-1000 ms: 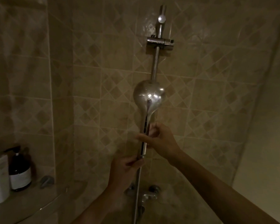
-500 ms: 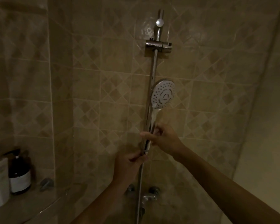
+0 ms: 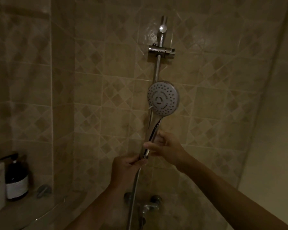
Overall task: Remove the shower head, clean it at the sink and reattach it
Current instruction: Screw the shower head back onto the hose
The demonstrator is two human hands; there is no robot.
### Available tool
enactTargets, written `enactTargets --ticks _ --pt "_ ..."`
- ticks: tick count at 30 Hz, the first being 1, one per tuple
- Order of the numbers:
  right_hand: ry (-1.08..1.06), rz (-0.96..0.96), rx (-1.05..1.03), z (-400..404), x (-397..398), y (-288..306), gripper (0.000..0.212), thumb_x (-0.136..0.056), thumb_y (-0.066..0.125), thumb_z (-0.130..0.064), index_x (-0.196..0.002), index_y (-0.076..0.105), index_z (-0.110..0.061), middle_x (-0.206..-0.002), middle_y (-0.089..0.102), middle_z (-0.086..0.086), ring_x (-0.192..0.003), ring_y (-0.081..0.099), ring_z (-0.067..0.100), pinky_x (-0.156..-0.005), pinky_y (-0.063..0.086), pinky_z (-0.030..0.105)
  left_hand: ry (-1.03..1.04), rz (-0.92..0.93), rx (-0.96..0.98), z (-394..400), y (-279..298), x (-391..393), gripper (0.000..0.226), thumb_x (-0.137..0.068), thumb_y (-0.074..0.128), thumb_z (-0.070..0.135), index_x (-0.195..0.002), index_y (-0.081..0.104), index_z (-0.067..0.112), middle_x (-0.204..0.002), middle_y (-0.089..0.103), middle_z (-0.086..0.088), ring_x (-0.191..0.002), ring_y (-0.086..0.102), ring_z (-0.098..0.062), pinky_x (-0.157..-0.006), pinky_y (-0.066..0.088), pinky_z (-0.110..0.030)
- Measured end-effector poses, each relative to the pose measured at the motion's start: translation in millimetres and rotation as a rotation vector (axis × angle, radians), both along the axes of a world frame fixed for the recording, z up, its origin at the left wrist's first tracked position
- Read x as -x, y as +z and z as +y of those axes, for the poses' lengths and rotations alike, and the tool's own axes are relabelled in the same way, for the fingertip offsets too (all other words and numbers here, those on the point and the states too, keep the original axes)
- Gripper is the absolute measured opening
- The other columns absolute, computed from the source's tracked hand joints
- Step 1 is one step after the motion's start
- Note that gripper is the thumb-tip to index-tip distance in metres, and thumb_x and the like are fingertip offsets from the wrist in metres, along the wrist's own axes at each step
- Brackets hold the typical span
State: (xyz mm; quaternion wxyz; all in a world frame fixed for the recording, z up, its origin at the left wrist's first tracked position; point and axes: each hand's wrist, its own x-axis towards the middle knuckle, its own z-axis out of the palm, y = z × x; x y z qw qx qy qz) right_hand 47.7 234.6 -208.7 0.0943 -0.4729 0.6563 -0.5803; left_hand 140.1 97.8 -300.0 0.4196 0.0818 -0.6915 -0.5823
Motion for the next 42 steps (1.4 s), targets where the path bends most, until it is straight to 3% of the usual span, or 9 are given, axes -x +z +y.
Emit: enactTargets --ticks 3,9,13,17,25,30,34,38,42 --pt "-0.04 0.074 0.024 -2 -8 -2 0.018 -0.089 0.079 -0.015 -0.096 0.063 -0.017 -0.062 0.067 -0.019 -0.064 0.068 -0.003 -0.061 0.057 0.016 -0.015 0.029 0.023 2 -1 1 0.029 -0.076 0.085 0.014 -0.092 0.079 0.037 -0.081 0.079 0.019 -0.078 0.074 0.002 -0.065 0.05 -0.006" --pt "0.086 -0.027 0.027 4 -20 -1 0.031 -0.102 0.061 -0.015 -0.133 0.061 -0.016 -0.127 0.073 0.001 -0.12 0.068 0.016 -0.101 0.056 0.037 -0.054 0.063 -0.019 5 -8 3 0.022 -0.075 0.085 0.018 -0.092 0.082 0.031 -0.083 0.08 0.012 -0.081 0.076 -0.003 -0.069 0.053 -0.009" --pt "0.087 0.001 0.056 6 -17 -4 0.033 -0.1 0.062 -0.008 -0.133 0.061 -0.011 -0.112 0.078 -0.002 -0.109 0.073 0.014 -0.093 0.06 0.035 -0.107 0.034 -0.093 5 -10 0 0.018 -0.076 0.085 0.02 -0.089 0.083 0.031 -0.084 0.081 0.007 -0.082 0.077 -0.007 -0.066 0.053 -0.01" --pt "0.0 0.068 0.087 -1 -15 -4 0.029 -0.091 0.076 -0.011 -0.116 0.063 -0.006 -0.064 0.055 -0.02 -0.062 0.054 -0.003 -0.072 0.051 0.016 -0.12 0.053 -0.101 8 -5 -2 0.015 -0.075 0.084 0.022 -0.086 0.083 0.033 -0.081 0.081 0.004 -0.08 0.077 -0.011 -0.065 0.055 -0.015" --pt "0.067 -0.035 0.047 2 -17 -1 0.039 -0.102 0.061 -0.012 -0.136 0.05 -0.027 -0.116 0.075 0.002 -0.11 0.073 0.018 -0.095 0.06 0.042 -0.149 0.063 -0.098 14 -8 -4 0.024 -0.068 0.083 0.043 -0.092 0.082 0.038 -0.09 0.081 0.006 -0.089 0.077 -0.01 -0.073 0.056 -0.014" --pt "-0.038 -0.006 0.072 -4 -7 -9 0.049 -0.088 0.08 -0.013 -0.131 0.058 -0.019 -0.1 0.073 0.004 -0.091 0.074 0.016 -0.082 0.062 0.028 -0.095 0.035 -0.087 16 -12 0 0.019 -0.067 0.082 0.043 -0.085 0.08 0.045 -0.085 0.081 0.01 -0.084 0.076 -0.005 -0.068 0.054 -0.011" --pt "-0.123 0.118 0.033 -13 -4 -8 0.017 -0.087 0.082 -0.02 -0.093 0.067 -0.021 -0.078 0.072 -0.016 -0.073 0.068 -0.001 -0.068 0.056 0.016 -0.106 0.005 -0.138 17 -13 9 0.019 -0.075 0.085 0.023 -0.088 0.082 0.036 -0.092 0.081 0.007 -0.092 0.076 -0.007 -0.077 0.058 -0.016" --pt "0.019 -0.035 -0.032 -9 5 -4 0.028 -0.097 0.07 -0.021 -0.124 0.064 -0.015 -0.117 0.076 0.003 -0.108 0.073 0.018 -0.094 0.061 0.035 -0.081 -0.004 -0.16 15 -13 13 0.021 -0.077 0.084 0.015 -0.089 0.081 0.032 -0.09 0.081 0.007 -0.09 0.076 -0.006 -0.072 0.055 -0.012" --pt "0.028 -0.016 -0.018 0 15 -8 0.02 -0.096 0.071 -0.012 -0.115 0.067 -0.015 -0.095 0.081 -0.009 -0.091 0.077 0.007 -0.079 0.061 0.023 -0.058 -0.013 -0.114 12 -14 16 0.023 -0.078 0.083 0.012 -0.095 0.081 0.028 -0.087 0.08 0.011 -0.086 0.076 -0.004 -0.069 0.053 -0.009"
